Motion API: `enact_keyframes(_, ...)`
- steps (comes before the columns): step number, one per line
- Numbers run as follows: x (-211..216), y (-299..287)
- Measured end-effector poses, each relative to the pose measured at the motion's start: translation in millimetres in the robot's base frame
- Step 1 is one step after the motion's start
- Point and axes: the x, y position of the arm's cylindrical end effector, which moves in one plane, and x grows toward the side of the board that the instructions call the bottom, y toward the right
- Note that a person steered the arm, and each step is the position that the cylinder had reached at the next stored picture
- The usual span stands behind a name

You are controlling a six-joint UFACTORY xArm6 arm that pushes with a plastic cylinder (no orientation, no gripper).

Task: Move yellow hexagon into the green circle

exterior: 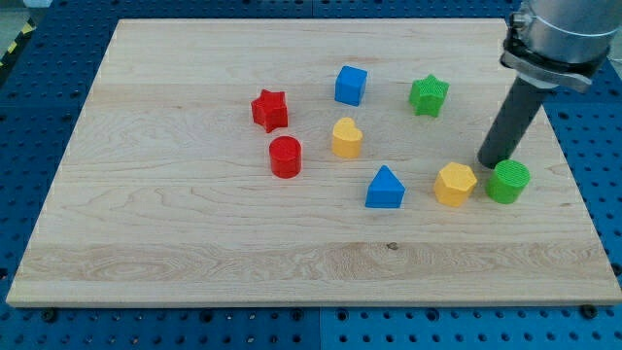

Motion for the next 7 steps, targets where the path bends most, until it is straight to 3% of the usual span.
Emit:
enact_keyframes(4, 67, 23)
enact_keyframes(6, -11, -2)
enact_keyframes(7, -16, -51)
